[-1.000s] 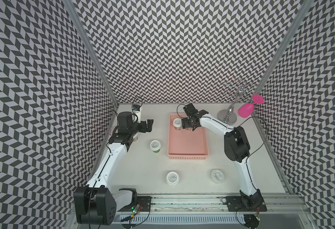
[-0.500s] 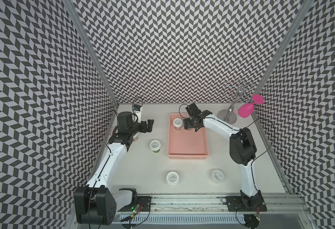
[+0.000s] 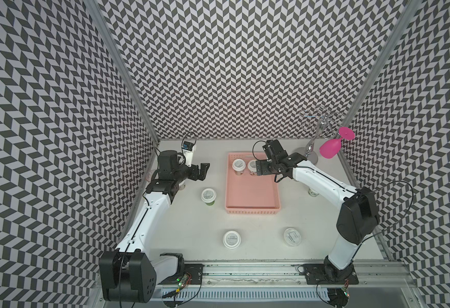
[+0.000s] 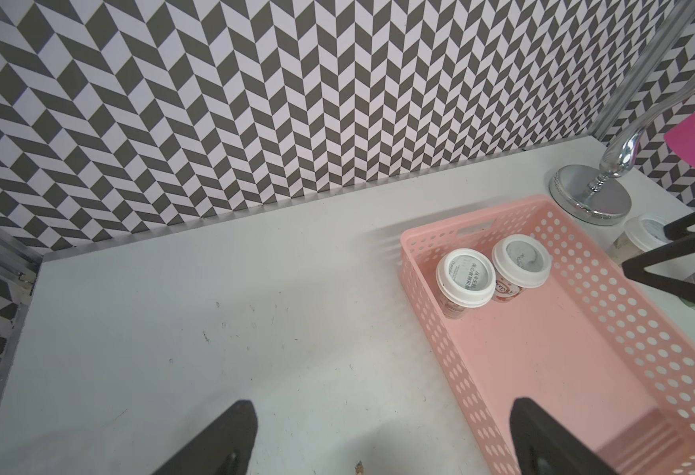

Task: Put the yogurt in the basket
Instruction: Place the yogurt in the basket, then pick up the yogurt from the center of the board.

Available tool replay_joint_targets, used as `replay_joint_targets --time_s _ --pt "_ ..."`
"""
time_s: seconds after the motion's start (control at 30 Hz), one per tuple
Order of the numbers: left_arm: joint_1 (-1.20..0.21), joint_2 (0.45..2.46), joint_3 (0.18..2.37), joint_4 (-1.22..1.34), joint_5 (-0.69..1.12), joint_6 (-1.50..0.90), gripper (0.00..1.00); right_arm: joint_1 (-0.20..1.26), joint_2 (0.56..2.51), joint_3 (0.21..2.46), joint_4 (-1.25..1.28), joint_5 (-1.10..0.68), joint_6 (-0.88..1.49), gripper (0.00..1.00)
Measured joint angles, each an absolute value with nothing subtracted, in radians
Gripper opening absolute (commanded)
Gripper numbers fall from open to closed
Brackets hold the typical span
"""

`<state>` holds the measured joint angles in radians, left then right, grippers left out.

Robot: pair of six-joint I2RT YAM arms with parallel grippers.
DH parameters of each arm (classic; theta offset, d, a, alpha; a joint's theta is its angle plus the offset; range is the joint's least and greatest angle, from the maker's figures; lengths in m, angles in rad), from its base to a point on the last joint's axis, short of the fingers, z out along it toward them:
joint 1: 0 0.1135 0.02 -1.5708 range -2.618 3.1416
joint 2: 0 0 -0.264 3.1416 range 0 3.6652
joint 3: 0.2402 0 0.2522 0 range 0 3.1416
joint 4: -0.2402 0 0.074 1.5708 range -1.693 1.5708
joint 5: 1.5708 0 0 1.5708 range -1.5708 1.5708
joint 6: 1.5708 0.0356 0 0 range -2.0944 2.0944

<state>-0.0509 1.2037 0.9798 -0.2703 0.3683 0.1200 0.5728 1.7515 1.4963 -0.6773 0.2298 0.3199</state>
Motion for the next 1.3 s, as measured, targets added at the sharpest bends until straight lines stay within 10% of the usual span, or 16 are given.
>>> replay_joint_targets --time_s 1.3 --pt "-0.164 1.211 0.98 -0.511 0.352 0.396 1.0 0.56 1.157 0.885 -0.303 0.536 0.223 0.99"
